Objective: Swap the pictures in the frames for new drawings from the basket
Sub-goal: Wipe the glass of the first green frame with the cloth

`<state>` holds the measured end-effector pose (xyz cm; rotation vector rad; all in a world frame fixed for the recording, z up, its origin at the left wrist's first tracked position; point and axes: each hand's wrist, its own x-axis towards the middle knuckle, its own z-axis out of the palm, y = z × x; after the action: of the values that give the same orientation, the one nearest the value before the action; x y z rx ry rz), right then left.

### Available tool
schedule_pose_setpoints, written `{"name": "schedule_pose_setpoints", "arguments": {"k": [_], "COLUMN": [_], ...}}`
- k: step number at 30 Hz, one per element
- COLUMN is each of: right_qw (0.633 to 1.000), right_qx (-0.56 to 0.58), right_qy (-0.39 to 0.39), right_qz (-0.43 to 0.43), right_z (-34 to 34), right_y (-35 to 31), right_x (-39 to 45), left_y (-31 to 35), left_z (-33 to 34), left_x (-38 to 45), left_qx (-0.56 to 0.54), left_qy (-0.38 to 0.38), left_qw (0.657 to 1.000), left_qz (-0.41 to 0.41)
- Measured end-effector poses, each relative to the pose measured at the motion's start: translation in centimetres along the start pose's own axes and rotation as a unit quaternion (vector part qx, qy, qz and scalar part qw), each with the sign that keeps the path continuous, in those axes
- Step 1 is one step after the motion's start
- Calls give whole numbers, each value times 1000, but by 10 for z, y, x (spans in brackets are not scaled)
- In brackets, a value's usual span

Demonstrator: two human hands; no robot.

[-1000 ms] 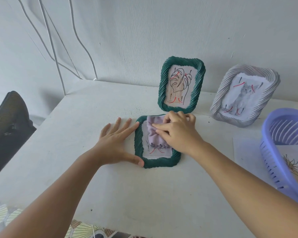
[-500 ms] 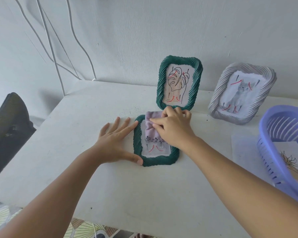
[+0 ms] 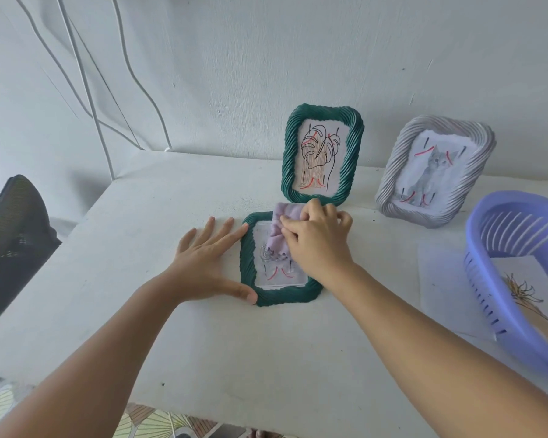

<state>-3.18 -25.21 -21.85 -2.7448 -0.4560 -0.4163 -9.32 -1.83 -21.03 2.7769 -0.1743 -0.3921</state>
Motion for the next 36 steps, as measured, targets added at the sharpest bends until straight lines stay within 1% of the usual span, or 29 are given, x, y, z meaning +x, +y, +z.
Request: {"name": "schedule_pose_setpoints", "arguments": {"k": [3,5,6,10,12,14,15,18,20,23,26,28,32,34,36], "right_qw": [997,995,995,1000,1000,1000,1000,991,986,991,995,990,972,972,981], "right_qx": [38,25,9,-15,-14,12,29,65,68,37,33,66,90,72,51], "right_qy": [-37,-26,-20,8,10,3,-9,-79,-98,-81,-70,-96,-145,-151,-130], "right_qz": [-57,-92,-94,-20,18,24,9,-81,-118,-97,-63,-81,-163,-165,-137], "right_z": [4,-1,-5,-10,-2,3,4,-7,-20,-24,-19,-15,-21,-28,-29], "right_y": [-12,-1,8,26,14,0,-2,10,25,34,16,7,18,30,33], "right_x": [-19,-31,-32,-17,-10,-11,-14,-33,-41,-33,-21,-25,-41,-39,-32], "left_y": [0,0,0,0,0,0,0,0,1,0,-1,0,0,0,0], "left_z": [0,0,0,0,0,0,0,-1,0,0,0,0,0,0,0], "left_x": [-1,-1,0,0,0,0,-1,-1,-1,0,0,-1,-1,0,-1], "left_qx": [1,-1,-2,-3,-3,-3,-3,-6,-6,-3,-4,-5,1,1,2], "left_qy": [-2,-2,-1,-1,0,-1,-1,-4,-1,1,-2,-2,1,2,1], "left_qw": [1000,1000,1000,1000,1000,1000,1000,1000,1000,1000,1000,1000,1000,1000,1000], "left_qz": [-1,0,0,-1,0,-1,-1,-1,0,0,0,-1,-1,0,1]}}
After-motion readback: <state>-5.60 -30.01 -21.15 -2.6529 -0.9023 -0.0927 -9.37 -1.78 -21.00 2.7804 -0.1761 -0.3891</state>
